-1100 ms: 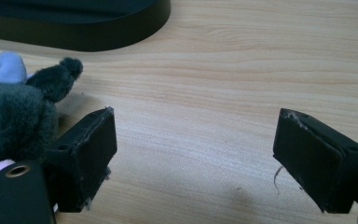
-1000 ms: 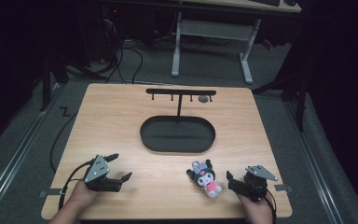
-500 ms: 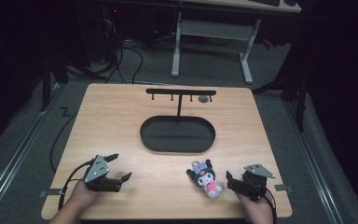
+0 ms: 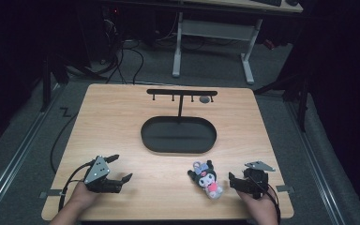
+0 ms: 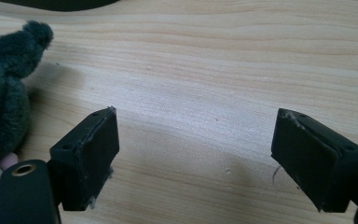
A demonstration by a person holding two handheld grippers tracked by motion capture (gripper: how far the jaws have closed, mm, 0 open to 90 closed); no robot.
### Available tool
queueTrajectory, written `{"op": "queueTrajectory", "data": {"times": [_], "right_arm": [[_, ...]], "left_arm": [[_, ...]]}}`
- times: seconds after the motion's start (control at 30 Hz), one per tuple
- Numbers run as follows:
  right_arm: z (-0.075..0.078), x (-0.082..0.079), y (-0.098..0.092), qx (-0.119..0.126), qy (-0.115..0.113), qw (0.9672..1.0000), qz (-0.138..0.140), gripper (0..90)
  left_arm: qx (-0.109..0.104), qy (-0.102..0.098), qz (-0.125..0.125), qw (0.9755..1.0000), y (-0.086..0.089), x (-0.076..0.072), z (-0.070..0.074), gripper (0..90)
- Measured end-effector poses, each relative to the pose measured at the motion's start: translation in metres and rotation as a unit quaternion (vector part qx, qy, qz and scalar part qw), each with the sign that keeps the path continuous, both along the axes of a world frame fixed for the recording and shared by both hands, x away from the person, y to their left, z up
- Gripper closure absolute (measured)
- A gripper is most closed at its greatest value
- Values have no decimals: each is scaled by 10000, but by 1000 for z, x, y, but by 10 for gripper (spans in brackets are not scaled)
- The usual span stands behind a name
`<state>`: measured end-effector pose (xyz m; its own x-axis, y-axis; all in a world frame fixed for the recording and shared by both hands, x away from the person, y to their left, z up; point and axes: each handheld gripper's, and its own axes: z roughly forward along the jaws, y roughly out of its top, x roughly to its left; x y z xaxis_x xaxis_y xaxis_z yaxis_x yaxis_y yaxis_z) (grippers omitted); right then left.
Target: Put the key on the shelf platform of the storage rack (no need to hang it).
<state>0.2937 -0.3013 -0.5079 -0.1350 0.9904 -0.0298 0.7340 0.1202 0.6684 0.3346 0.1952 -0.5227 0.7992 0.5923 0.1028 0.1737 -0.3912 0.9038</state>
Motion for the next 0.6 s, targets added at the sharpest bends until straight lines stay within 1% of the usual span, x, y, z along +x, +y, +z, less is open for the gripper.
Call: {"op": "queueTrajectory", "data": {"times": [0.1, 0.23, 0.43, 0.53, 0.6], "right_arm": [[1, 2, 0, 31, 120, 9999, 16, 154], [3, 4, 0, -17, 194, 9996, 184, 154], [6, 7, 3, -16, 279, 9991, 315, 154], [6, 8, 5, 51, 368, 9988, 316, 154], [6, 8, 6, 41, 423, 9985, 335, 153]], "left_arm": [[11, 0, 1, 10000, 0, 0, 0, 154], [11, 2, 4, 10000, 0, 0, 0, 154], [10, 1, 0, 10000, 0, 0, 0, 154], [5, 4, 1, 10000, 0, 0, 0, 154], [7, 2, -1, 10000, 0, 0, 0, 154]]}}
